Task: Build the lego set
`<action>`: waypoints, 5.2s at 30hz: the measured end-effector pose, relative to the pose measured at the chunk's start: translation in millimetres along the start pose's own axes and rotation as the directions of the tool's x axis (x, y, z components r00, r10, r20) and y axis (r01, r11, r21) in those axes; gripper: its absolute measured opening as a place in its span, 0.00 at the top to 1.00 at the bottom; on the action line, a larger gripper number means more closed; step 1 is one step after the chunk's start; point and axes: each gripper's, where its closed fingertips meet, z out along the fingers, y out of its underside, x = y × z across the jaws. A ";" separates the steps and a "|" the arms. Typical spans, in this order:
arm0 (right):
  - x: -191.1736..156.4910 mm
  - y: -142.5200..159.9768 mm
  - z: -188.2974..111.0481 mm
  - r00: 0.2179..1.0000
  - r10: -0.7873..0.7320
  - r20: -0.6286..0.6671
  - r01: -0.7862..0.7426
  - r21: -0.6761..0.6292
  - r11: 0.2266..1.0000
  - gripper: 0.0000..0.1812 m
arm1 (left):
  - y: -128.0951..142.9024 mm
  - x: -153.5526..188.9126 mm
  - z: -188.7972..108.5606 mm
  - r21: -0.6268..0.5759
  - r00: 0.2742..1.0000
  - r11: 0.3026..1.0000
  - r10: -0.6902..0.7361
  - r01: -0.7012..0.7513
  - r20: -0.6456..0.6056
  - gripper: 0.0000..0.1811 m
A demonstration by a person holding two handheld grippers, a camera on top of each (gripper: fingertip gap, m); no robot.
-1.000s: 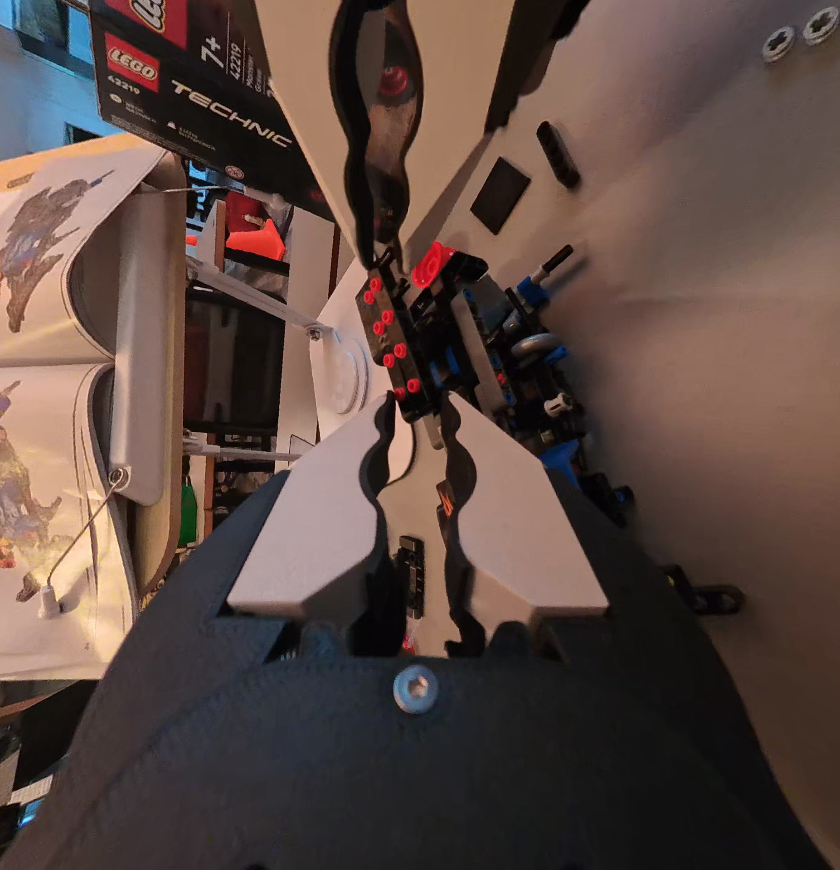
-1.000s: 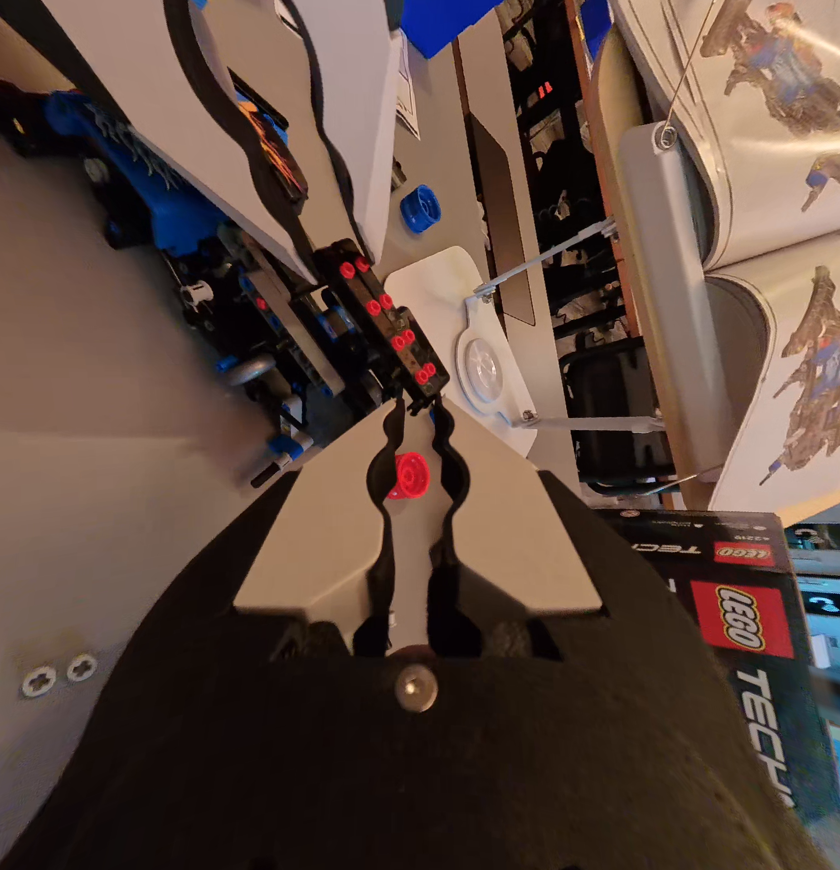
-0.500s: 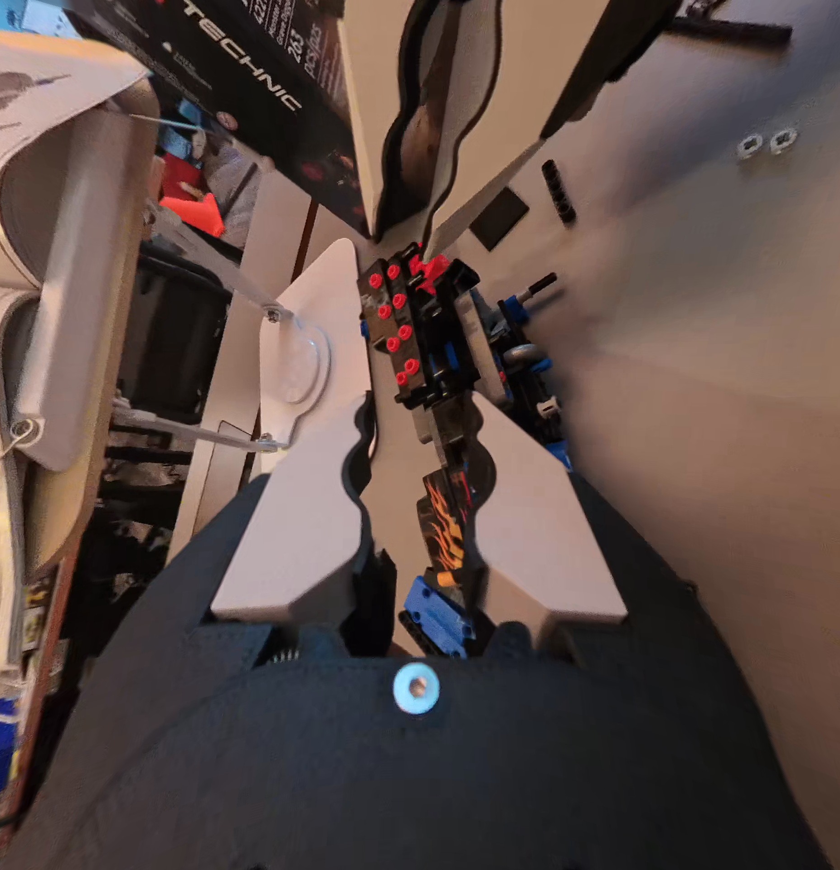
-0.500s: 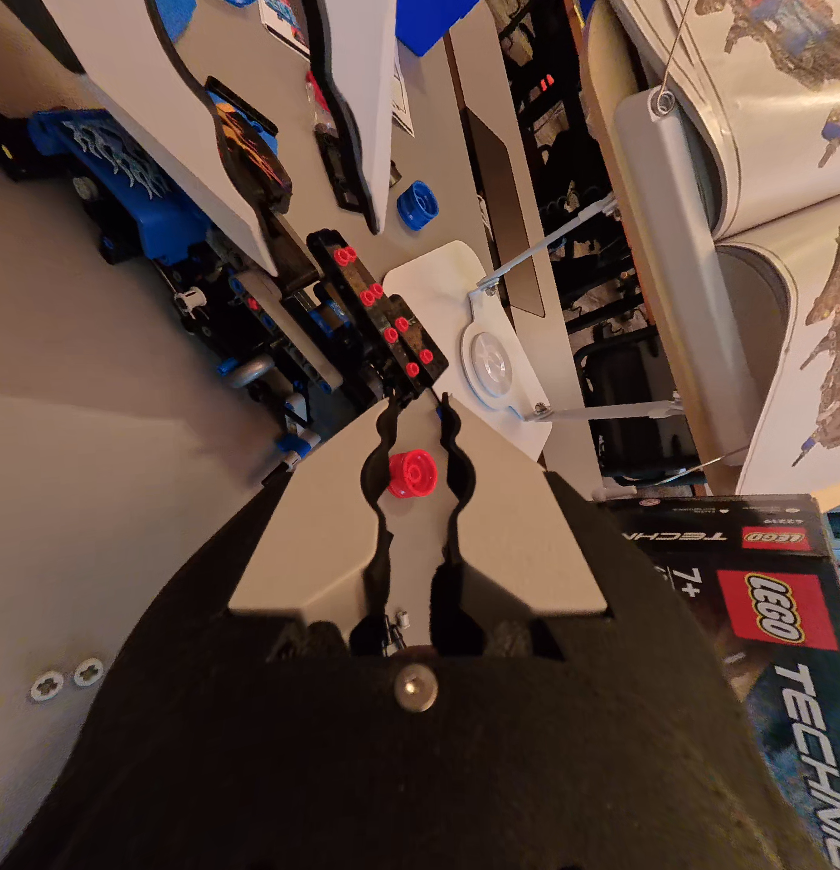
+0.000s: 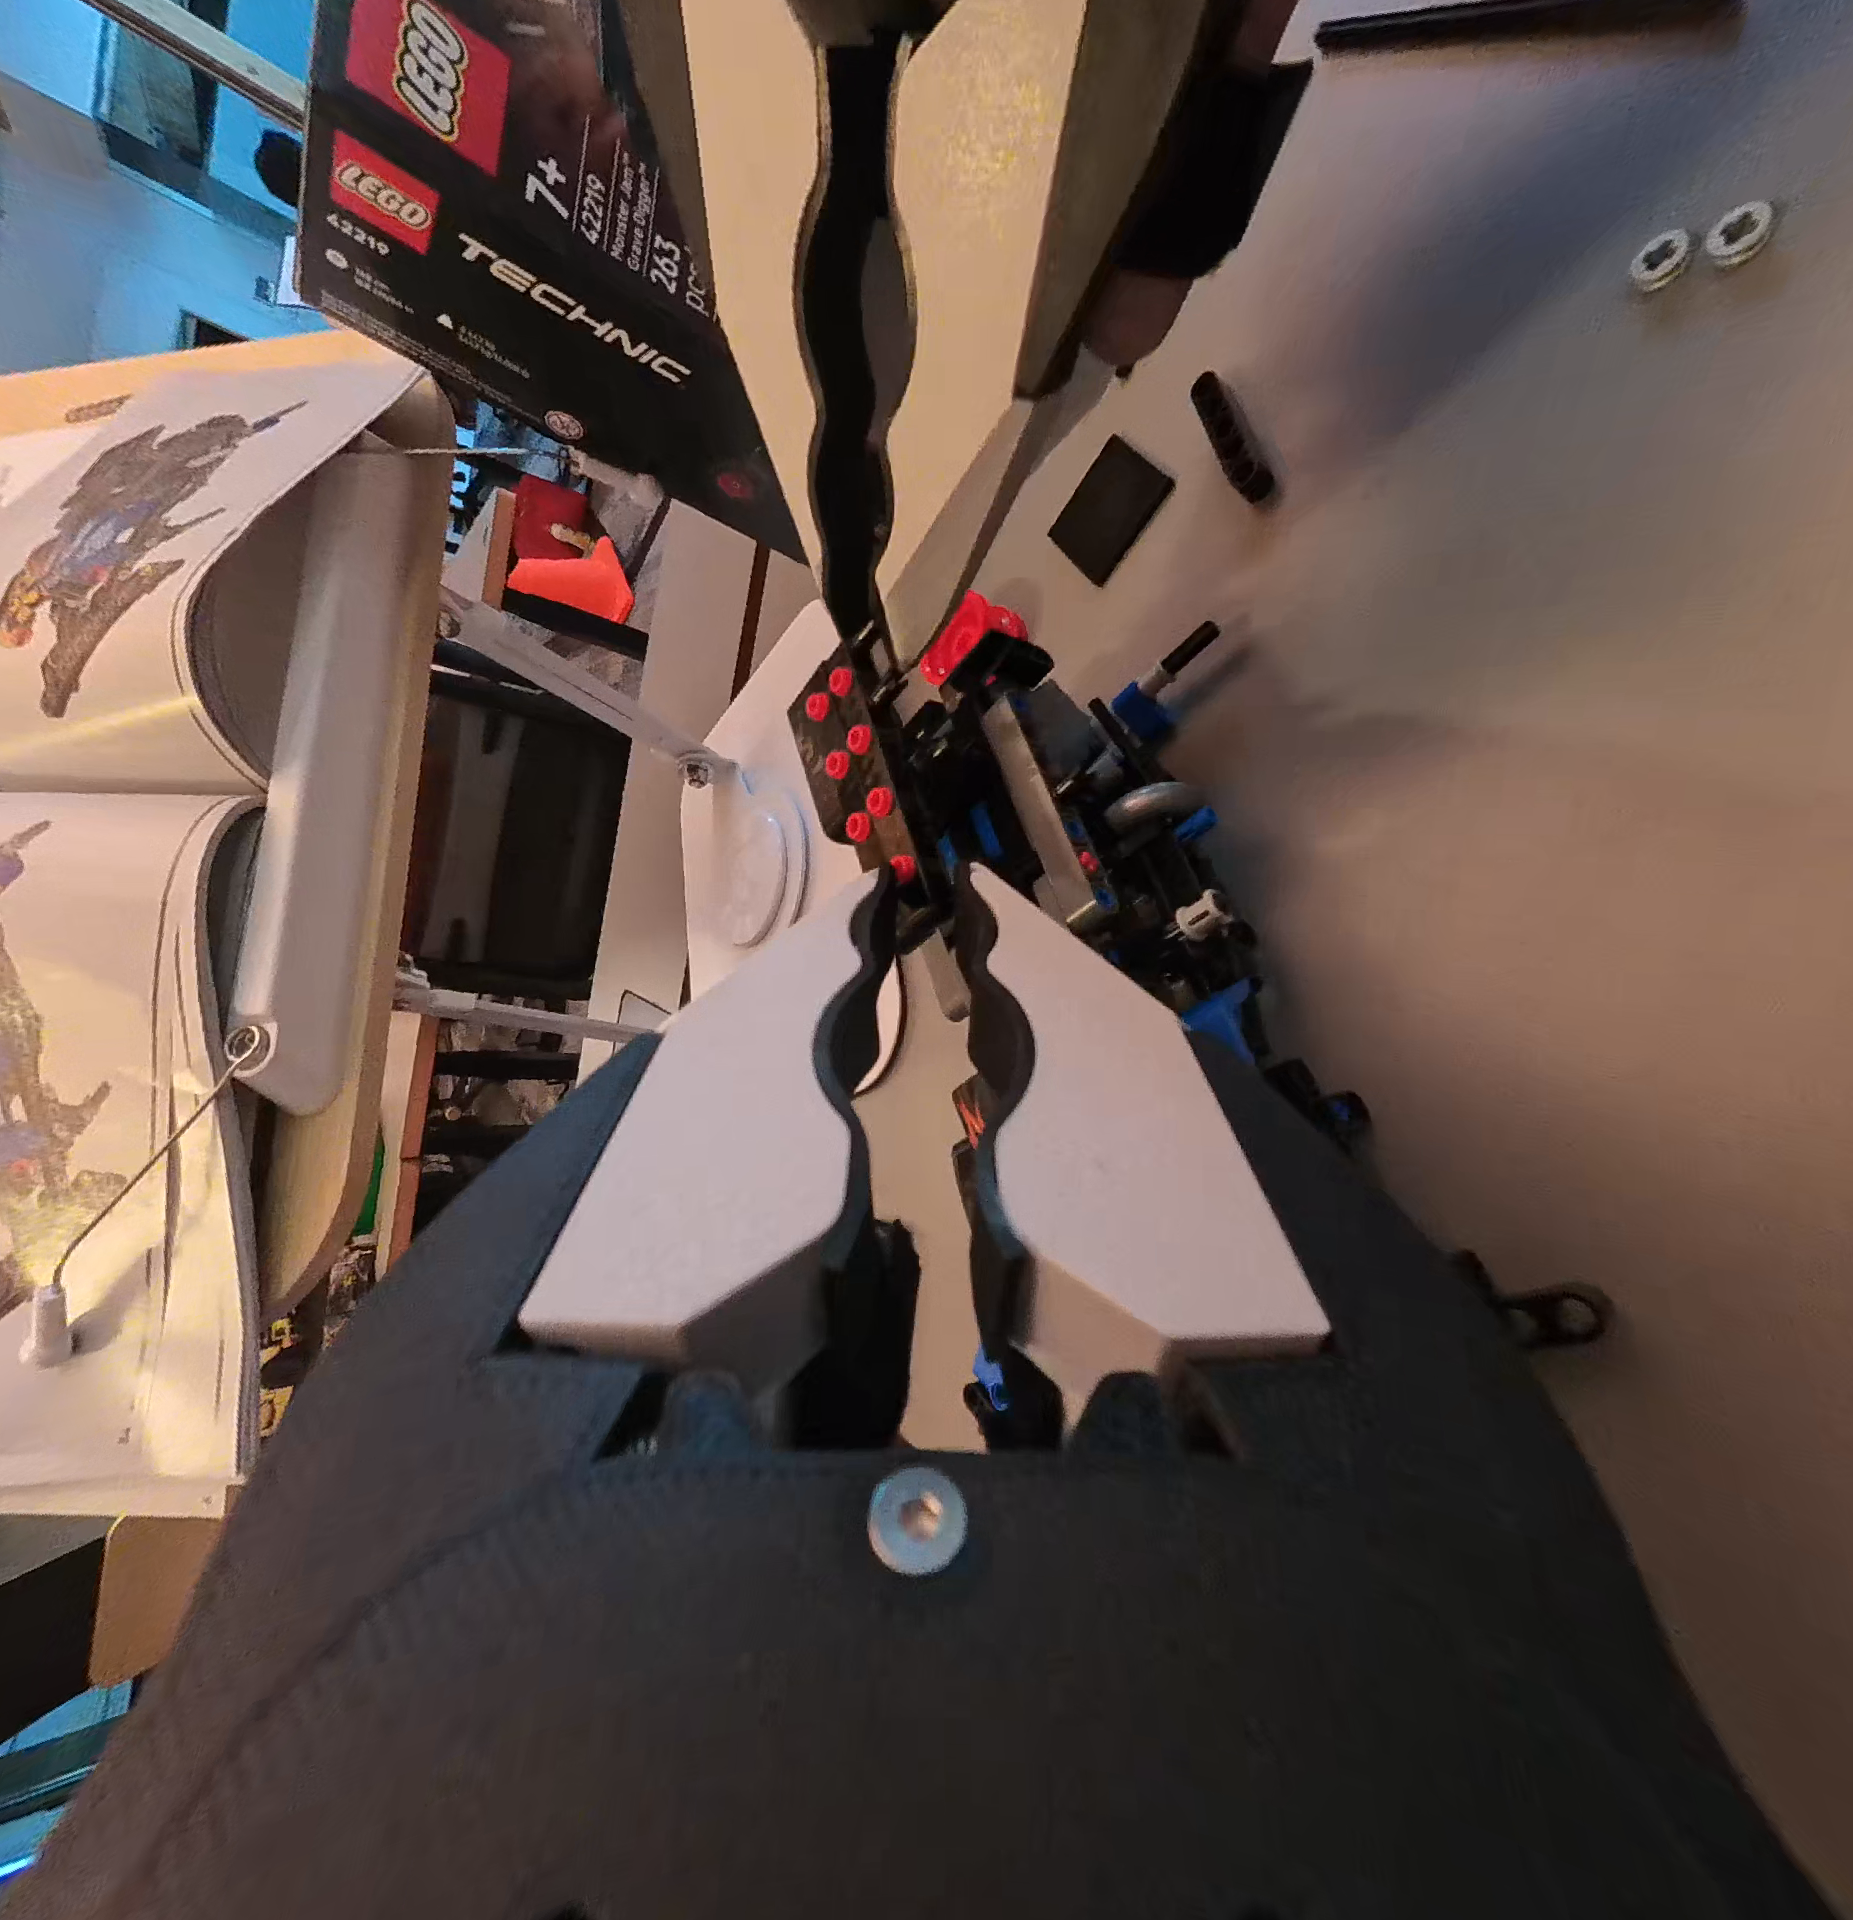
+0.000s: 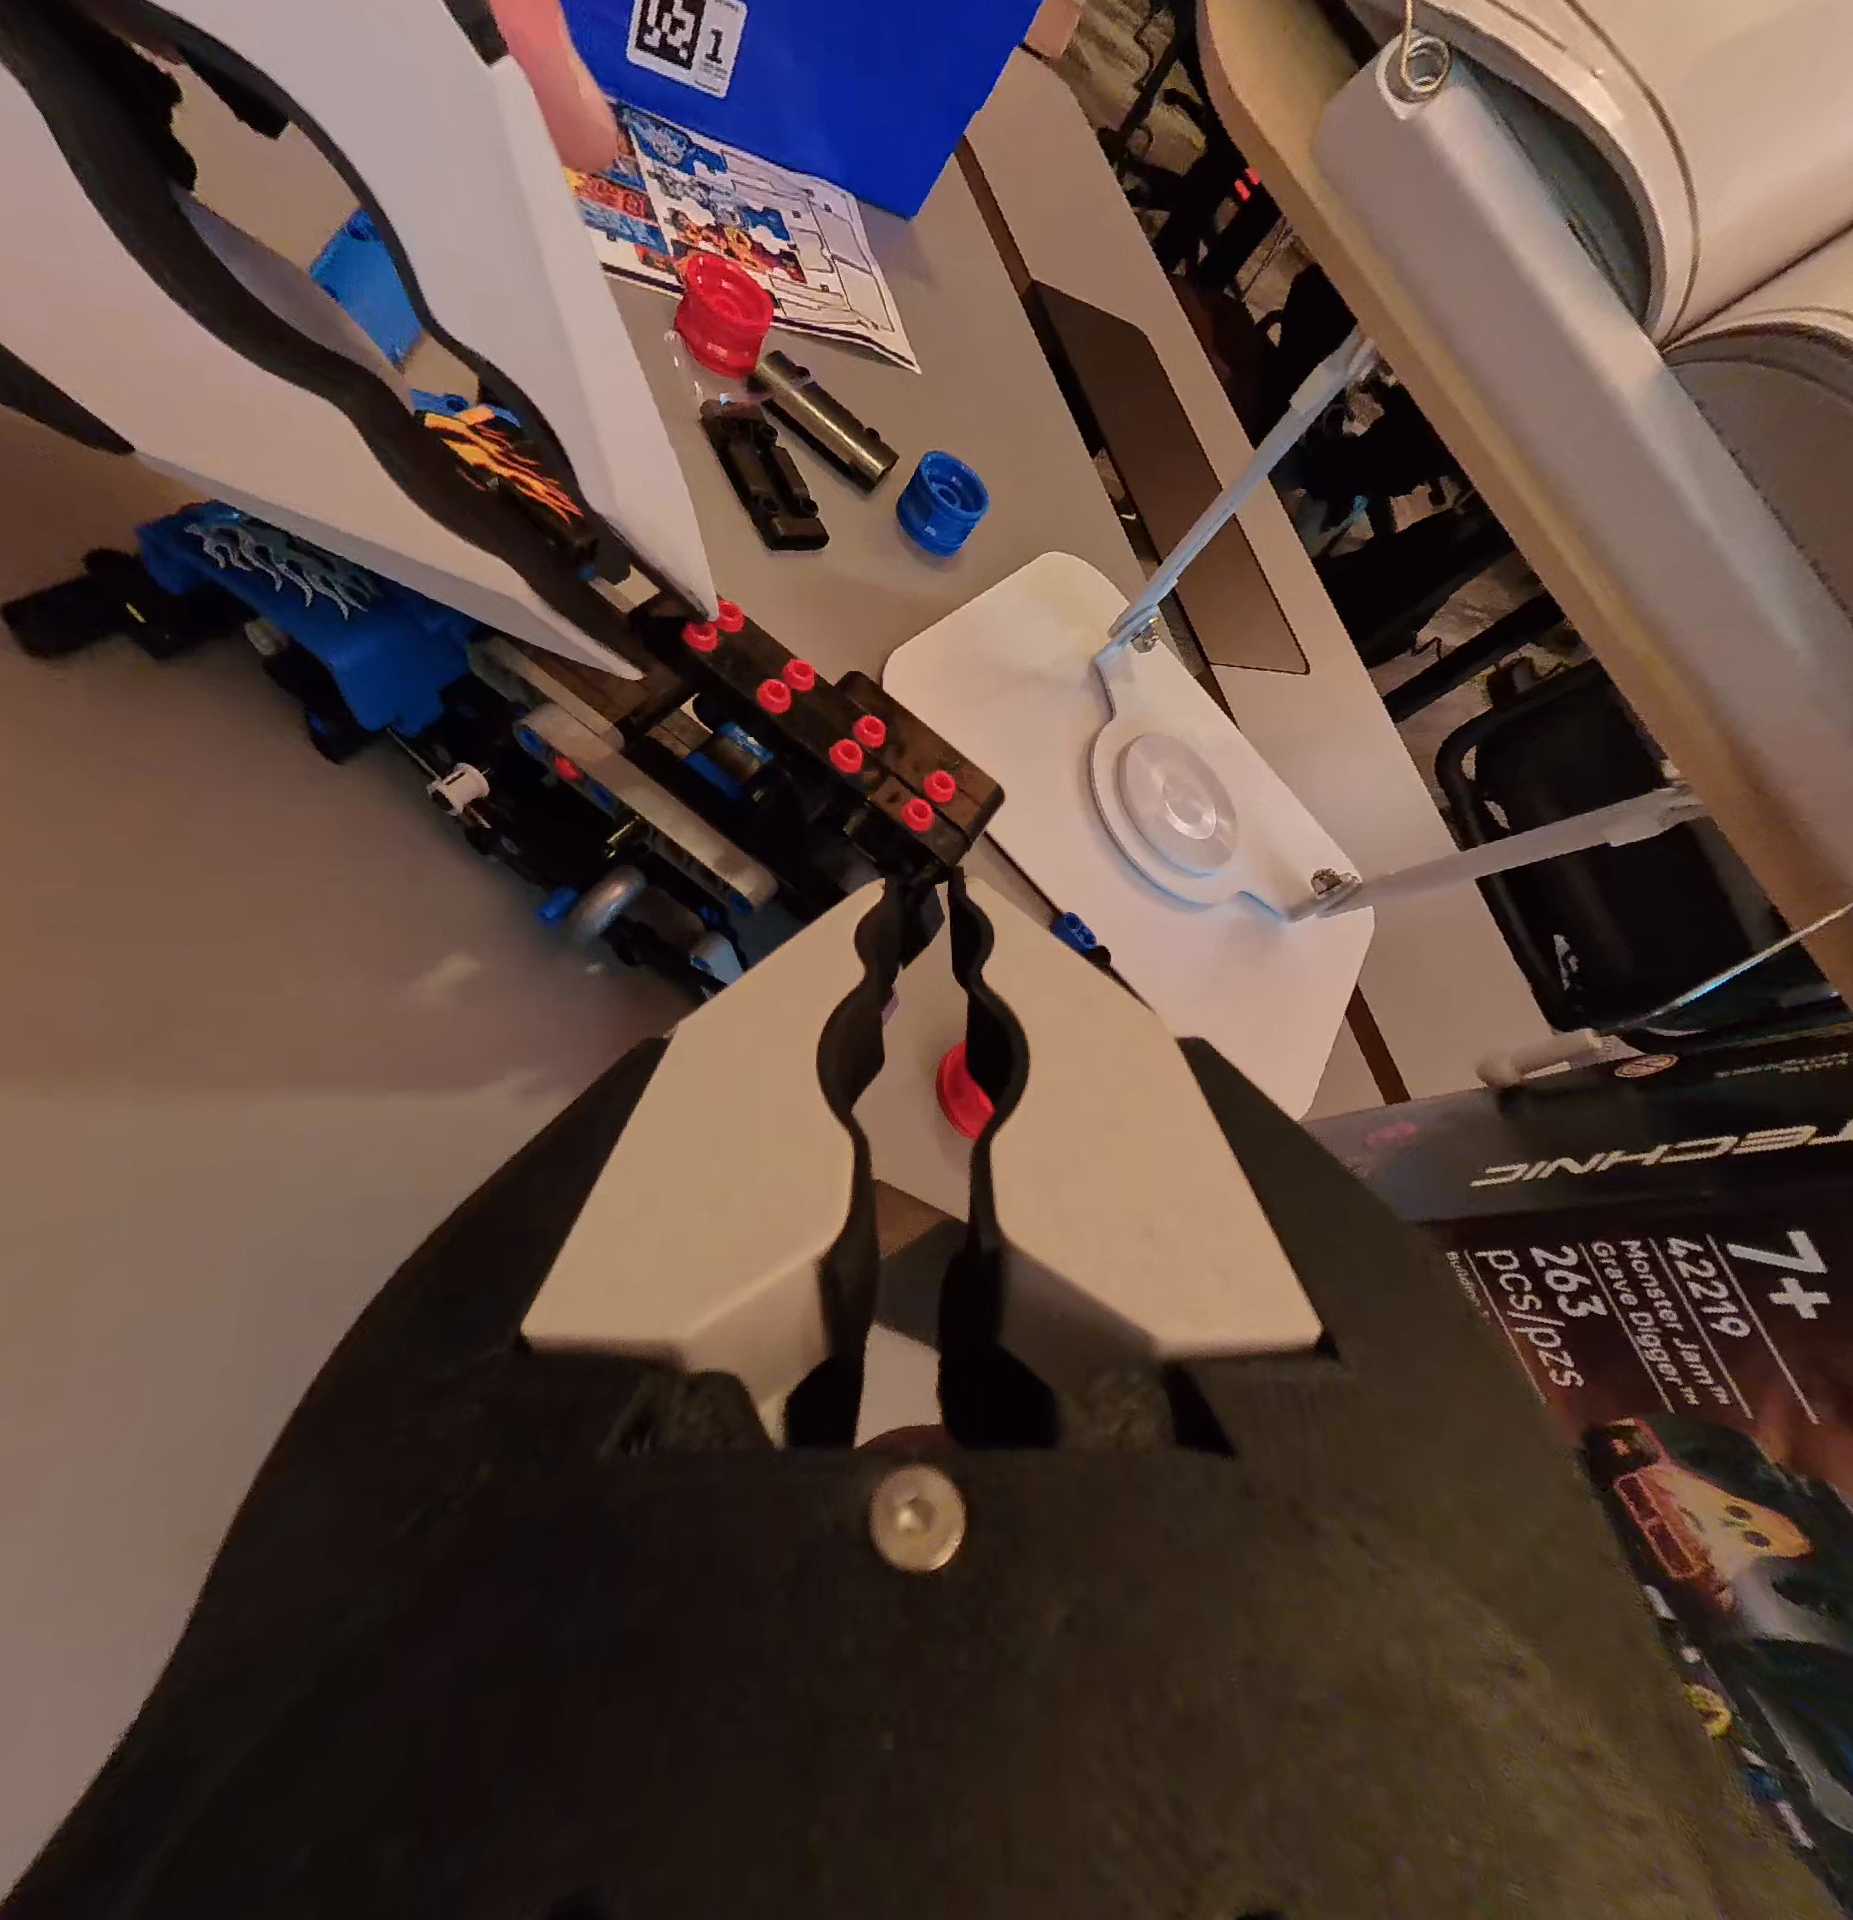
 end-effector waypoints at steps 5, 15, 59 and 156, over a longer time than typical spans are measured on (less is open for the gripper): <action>0.9 0.2 0.0 1.000 0.021 0.007 -0.021 0.010 1.000 0.96 | -0.4 -0.6 0.2 0.013 0.999 0.999 -0.044 0.044 -0.014 0.90; 0.9 -1.2 2.9 0.995 0.090 0.050 -0.092 0.038 0.995 0.95 | -7.0 -14.0 22.0 -0.011 0.849 0.887 -0.446 0.462 -0.283 0.73; 23.9 31.7 -103.7 0.988 0.154 -0.022 -0.155 -0.105 0.982 0.88 | 5.9 60.2 -32.8 -0.283 0.517 0.705 -0.683 0.650 -0.516 0.65; 57.3 144.0 -164.2 0.880 0.401 -0.255 -0.438 -0.108 0.892 0.86 | 128.6 10.0 -67.6 -0.171 0.857 0.845 -0.472 0.507 0.207 0.85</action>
